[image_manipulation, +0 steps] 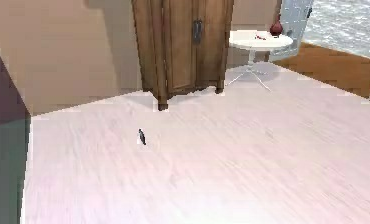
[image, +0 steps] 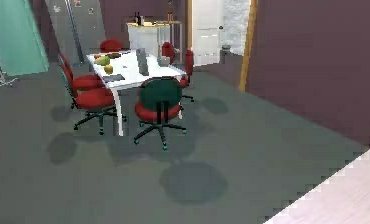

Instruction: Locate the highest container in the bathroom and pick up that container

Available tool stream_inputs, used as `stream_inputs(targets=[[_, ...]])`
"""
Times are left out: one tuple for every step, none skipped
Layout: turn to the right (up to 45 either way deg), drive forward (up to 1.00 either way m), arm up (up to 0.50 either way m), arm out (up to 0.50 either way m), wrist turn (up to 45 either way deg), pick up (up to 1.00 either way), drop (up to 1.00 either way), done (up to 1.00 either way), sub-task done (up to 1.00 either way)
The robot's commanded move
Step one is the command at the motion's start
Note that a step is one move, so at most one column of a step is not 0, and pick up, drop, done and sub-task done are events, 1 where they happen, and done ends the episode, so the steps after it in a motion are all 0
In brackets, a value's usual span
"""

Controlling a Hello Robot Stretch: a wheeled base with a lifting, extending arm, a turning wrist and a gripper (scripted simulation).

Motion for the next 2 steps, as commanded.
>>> stream_inputs(targets=[[-42.0, 0.0, 0.0, 0.0, 0.0, 0.0, 0.0, 0.0, 0.0], [-3.0, 0.0, 0.0, 0.0, 0.0, 0.0, 0.0, 0.0, 0.0]])
